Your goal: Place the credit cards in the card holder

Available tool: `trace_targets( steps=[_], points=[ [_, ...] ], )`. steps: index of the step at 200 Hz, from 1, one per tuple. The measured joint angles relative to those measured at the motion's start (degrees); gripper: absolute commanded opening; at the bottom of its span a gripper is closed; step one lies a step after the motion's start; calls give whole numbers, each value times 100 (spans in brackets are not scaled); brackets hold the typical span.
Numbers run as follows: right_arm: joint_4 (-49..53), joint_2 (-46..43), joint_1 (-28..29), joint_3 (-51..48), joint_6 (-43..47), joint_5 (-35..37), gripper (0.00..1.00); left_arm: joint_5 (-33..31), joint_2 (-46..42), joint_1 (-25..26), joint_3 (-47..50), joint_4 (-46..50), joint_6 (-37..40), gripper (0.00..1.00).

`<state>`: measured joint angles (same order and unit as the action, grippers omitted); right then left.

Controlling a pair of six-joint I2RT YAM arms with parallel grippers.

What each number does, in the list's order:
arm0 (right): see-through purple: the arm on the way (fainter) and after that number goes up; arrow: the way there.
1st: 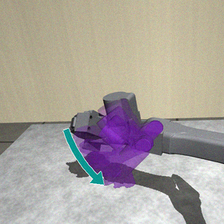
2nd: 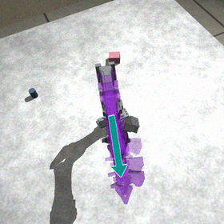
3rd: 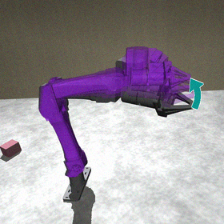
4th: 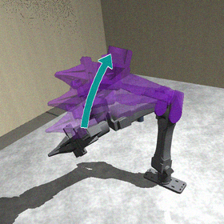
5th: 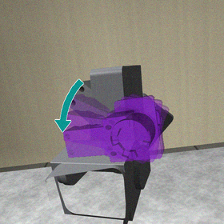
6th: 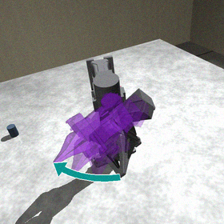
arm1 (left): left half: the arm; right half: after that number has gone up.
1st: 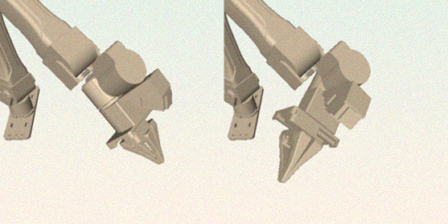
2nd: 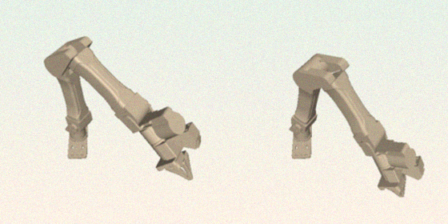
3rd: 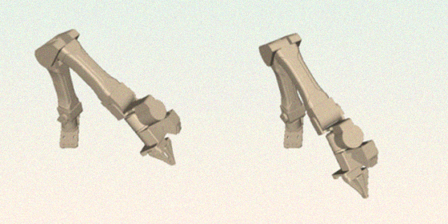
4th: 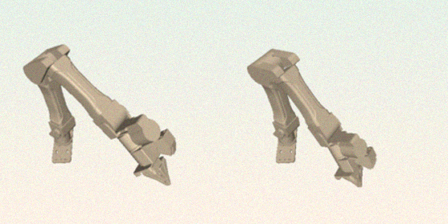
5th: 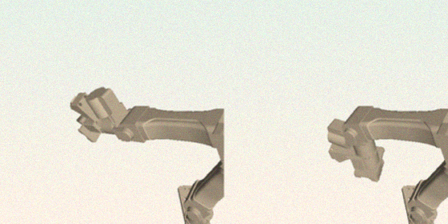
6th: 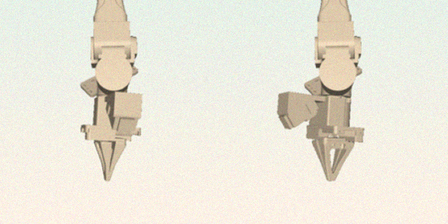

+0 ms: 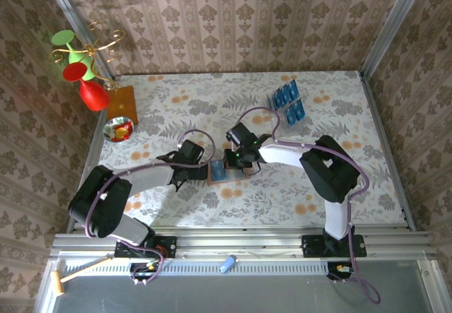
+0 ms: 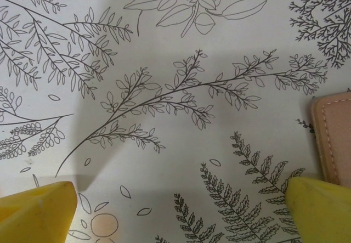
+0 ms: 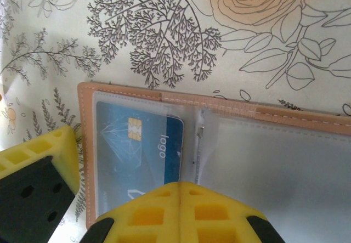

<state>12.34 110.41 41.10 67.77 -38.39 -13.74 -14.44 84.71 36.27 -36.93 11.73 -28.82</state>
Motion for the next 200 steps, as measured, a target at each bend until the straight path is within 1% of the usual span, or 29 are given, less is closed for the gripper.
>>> trace_targets(
  steps=[200],
  points=[
    [33,256,81,269,-63,-37,0,44,105,-4,-24,-181,4,100]
  ],
)
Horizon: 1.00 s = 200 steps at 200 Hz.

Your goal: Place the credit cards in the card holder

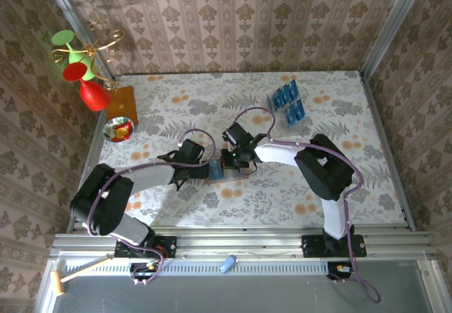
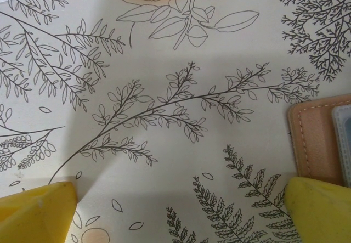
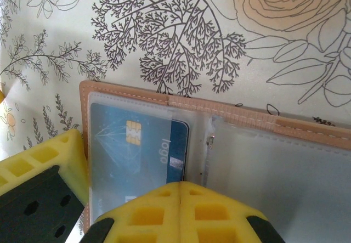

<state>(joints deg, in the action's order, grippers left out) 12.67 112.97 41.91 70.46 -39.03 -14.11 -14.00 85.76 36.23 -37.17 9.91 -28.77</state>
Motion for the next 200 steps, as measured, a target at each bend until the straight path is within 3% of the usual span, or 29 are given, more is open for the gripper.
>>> trace_targets(
  steps=[15,51,68,89,137,200],
  points=[
    [52,-35,-2,0,2,0,2,-4,-13,-2,0,15,0,100],
    [236,-551,-155,-15,42,26,22,-9,-238,-168,0,214,2,100],
    [251,-870,-330,-59,149,37,24,-4,-509,-269,0,315,4,100],
    [264,-1095,-588,-153,251,44,23,22,-911,-328,0,442,7,100],
    [463,-1058,-850,-271,632,92,8,431,-1198,-273,-39,479,2,100],
    [466,-748,-850,-273,778,55,3,544,-614,468,-511,413,-61,100]
  ],
)
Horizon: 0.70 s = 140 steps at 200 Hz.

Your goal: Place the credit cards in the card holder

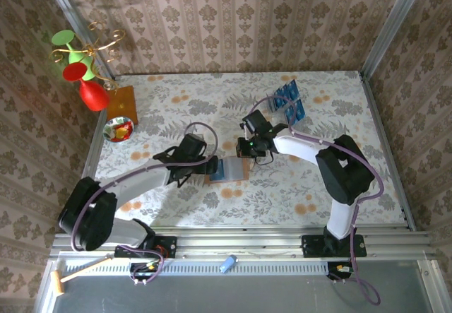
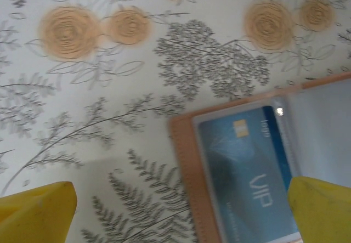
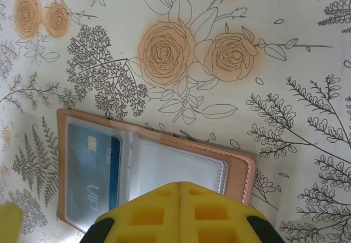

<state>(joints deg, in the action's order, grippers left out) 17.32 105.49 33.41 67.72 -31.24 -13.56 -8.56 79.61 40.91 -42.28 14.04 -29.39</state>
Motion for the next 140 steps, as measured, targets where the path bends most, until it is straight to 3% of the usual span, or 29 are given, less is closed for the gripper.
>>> trace_targets(
  steps=[140],
  points=[
    [-219,293,52,-155,-31,-199,0,-160,621,382,-319,-98,-109,100]
  ],
)
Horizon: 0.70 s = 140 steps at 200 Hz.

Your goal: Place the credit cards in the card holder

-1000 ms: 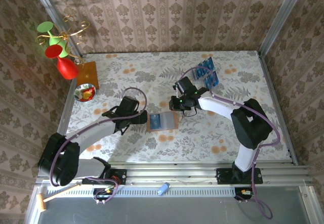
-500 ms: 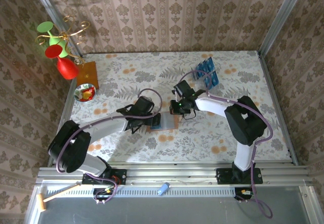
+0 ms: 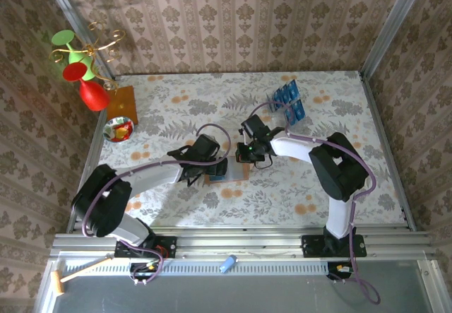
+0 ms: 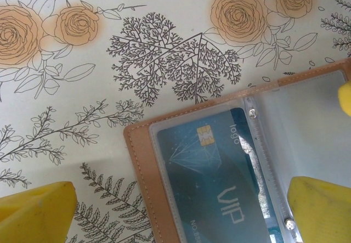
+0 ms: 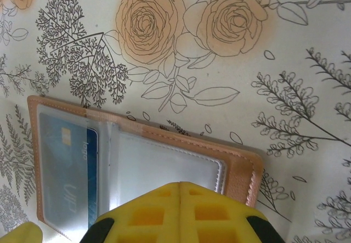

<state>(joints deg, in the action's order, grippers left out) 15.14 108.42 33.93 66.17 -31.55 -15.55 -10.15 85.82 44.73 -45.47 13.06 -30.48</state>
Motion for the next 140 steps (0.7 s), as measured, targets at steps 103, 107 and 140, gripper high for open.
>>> trace_targets(
  steps=[103,107,140],
  points=[
    [-297,223,155,-2,-168,-162,0,-15,258,94,61,-372,-83,100],
    [-297,223,155,-2,-168,-162,0,-15,264,103,61,-387,-83,100],
    [-299,223,155,-2,-184,-162,0,-37,372,214,81,-459,-81,100]
  ],
)
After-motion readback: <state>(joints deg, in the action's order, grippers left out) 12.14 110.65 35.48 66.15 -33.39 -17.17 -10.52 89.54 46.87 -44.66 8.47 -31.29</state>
